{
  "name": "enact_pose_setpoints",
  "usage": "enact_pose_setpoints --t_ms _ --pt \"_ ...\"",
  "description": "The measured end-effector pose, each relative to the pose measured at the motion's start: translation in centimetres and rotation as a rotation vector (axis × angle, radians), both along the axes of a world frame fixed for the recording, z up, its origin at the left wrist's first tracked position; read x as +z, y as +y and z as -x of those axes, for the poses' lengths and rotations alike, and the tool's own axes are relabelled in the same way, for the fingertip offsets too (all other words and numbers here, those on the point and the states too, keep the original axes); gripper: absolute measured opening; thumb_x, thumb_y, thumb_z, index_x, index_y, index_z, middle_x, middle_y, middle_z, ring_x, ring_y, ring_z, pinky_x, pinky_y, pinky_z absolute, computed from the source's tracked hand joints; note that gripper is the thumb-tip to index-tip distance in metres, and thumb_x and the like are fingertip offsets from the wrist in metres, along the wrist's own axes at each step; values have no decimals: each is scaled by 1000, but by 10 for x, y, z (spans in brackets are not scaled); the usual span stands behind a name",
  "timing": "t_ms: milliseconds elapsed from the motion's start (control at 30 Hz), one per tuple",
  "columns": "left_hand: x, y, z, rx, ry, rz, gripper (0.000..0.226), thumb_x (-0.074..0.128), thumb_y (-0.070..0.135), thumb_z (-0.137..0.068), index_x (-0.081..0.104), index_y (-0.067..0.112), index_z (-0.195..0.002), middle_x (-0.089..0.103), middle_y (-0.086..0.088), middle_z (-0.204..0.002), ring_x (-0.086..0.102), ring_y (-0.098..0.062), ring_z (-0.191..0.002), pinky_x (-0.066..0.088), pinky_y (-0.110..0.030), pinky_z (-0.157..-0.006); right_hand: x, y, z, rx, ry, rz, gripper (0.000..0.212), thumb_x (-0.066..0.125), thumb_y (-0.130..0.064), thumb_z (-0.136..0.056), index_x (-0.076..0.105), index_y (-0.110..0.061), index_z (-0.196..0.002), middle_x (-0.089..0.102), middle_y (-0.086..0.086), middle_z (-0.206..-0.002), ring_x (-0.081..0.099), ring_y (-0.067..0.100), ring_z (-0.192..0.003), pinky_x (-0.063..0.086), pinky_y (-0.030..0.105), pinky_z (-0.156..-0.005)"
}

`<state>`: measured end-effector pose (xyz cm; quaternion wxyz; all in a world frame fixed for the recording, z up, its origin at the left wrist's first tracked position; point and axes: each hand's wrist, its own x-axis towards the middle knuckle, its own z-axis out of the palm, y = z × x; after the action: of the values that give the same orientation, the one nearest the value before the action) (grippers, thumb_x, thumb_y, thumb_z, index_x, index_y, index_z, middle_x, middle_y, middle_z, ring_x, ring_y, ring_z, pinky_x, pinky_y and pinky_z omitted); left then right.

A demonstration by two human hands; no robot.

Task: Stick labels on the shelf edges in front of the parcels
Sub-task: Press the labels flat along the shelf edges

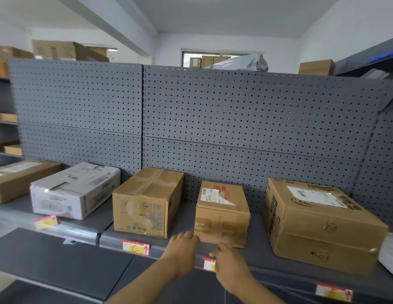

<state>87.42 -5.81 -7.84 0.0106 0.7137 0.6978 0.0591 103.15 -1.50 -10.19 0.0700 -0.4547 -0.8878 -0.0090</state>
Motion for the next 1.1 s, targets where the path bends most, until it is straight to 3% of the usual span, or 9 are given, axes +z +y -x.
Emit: enact_pose_setpoints --t_ms 133,300,533,700,1100 --pt "24 -7 23 42 4 -85 44 48 14 -92 44 16 -135 45 -6 -134 46 -28 -127 36 -38 -105 26 3 23 66 156 -78 33 49 -10 -92 59 -15 -123 54 4 -128 52 25 -115 44 35 -95" --pt "45 -18 58 99 -27 -122 41 44 18 -96 46 17 -136 48 -8 -136 47 -29 -124 39 -41 -104 55 6 57 139 249 -118 32 48 -9 -94 59 -17 -123 53 3 -125 47 23 -118 43 37 -96" --pt "45 -34 101 186 -8 -105 41 46 17 -93 46 18 -134 48 -7 -137 47 -27 -125 36 -38 -104 57 -3 108 219 176 -143 30 47 -16 -95 58 -14 -122 55 5 -123 48 25 -116 46 39 -92" --pt "45 -36 140 181 8 -131 42 45 17 -95 45 19 -137 48 -5 -139 46 -27 -127 36 -38 -103 61 -15 152 189 152 -144 20 48 -12 -93 61 -8 -107 57 9 -115 52 28 -111 45 39 -87" --pt "43 -22 246 -23 6 -103 42 44 15 -93 45 18 -135 51 -6 -137 50 -29 -121 39 -37 -97 58 -32 239 -50 187 -102 23 46 -14 -95 62 -14 -112 59 6 -118 51 25 -113 44 33 -85"
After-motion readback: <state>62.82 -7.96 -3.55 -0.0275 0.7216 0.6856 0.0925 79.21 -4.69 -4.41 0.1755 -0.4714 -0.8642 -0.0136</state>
